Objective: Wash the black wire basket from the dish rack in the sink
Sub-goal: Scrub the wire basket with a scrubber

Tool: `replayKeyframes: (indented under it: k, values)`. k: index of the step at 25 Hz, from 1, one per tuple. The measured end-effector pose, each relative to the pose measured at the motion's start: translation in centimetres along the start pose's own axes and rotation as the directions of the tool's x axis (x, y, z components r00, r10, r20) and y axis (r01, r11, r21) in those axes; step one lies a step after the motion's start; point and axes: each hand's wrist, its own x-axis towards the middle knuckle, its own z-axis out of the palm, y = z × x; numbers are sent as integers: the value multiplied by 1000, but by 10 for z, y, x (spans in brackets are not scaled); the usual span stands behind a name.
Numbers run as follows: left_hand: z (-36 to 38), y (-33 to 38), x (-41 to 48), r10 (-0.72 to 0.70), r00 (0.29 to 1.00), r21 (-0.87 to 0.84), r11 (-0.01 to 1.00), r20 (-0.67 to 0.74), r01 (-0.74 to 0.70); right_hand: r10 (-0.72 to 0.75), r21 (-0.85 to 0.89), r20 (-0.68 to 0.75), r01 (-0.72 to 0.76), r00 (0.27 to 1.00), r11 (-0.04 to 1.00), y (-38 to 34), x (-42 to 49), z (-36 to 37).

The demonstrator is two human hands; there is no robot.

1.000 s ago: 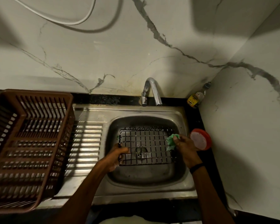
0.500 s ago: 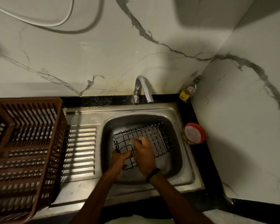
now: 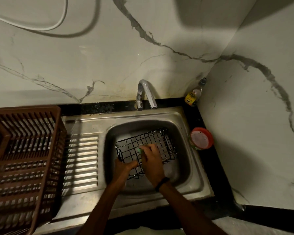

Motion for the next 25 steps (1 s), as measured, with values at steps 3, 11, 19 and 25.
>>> replayKeyframes:
  k: [3,11,19,25]
  values:
    - [-4,-2,2,67,996,113,992,-59,-60,274,63,-103,-269,956,961,32,28,-13]
    - [-1,1,2,135,990,361,926,-37,-113,112,185,0,-110,994,977,-10,6,-7]
    - [-3,4,-8,233,966,583,772,114,-255,315,67,-135,-308,940,949,31,44,-34]
    - [-13,-6,-5,269,953,614,732,138,-296,9,15,141,-11,990,1000,22,28,-37]
